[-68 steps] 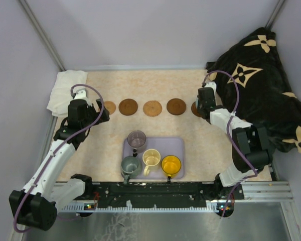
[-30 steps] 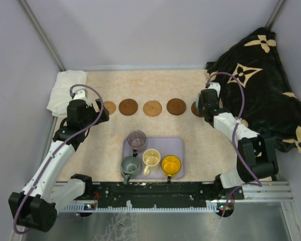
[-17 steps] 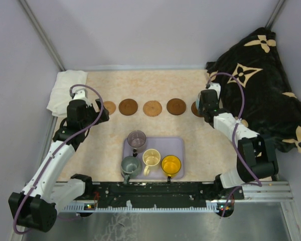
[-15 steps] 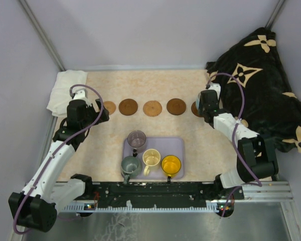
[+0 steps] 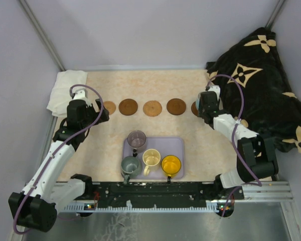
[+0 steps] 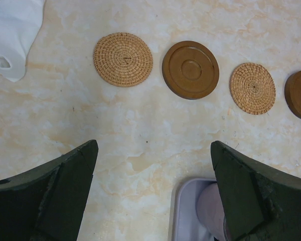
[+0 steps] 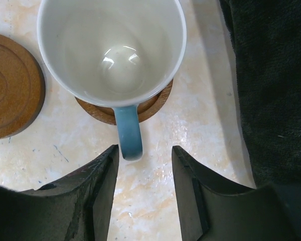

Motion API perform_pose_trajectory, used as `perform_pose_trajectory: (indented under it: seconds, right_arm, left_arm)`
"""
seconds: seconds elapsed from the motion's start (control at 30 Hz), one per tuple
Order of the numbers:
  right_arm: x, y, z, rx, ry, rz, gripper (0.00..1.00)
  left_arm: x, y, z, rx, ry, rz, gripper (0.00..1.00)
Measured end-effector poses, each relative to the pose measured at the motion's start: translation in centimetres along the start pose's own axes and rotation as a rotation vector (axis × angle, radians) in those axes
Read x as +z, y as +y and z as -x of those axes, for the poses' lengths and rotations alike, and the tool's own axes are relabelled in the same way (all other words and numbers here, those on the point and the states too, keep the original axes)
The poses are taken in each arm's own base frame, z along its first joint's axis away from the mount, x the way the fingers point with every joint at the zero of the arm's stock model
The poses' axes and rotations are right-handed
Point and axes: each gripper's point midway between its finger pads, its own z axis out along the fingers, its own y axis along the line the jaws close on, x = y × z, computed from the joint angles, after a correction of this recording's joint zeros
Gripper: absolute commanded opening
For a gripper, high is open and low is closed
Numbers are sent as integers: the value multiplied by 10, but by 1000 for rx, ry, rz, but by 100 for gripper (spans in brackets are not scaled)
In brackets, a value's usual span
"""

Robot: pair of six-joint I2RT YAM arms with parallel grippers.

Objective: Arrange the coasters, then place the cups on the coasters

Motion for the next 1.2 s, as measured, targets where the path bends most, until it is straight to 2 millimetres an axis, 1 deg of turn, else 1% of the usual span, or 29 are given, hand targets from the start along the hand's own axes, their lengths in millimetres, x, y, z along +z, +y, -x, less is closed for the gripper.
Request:
perform_pose_trajectory:
  seconds: [0.23, 0.27, 0.37, 0.63, 0.77, 0.9, 1.0, 1.1, 1.2]
  right_arm:
    - [-4, 10, 1, 12, 3, 57, 55]
    - [-5, 11, 2, 17, -1, 65, 58]
    - [-13, 11, 4, 32, -13, 84, 61]
    - [-46, 5, 16, 106, -54, 108, 58]
    - [-71, 5, 20, 128, -77, 116, 58]
    - [-111, 24, 16, 102, -102, 188, 56]
    - [-137, 30, 11, 125, -115, 243, 52]
    - [-160, 27, -1, 166, -108, 285, 51]
    - [-181, 31, -17, 181, -84, 341, 49]
  left_arm:
    - [0, 0, 0, 0, 0, 0, 99]
    - [0, 0, 0, 0, 0, 0, 99]
    - [0, 0, 0, 0, 0, 0, 99]
    - [0, 0, 0, 0, 0, -1, 99]
    - [0, 0, 0, 0, 0, -1, 99]
    - [0, 0, 0, 0, 1, -2, 99]
    - [0, -1, -1, 0, 3, -8, 99]
    - [0, -4, -2, -1, 9, -23, 99]
    - [-1, -8, -3, -1, 17, -44, 99]
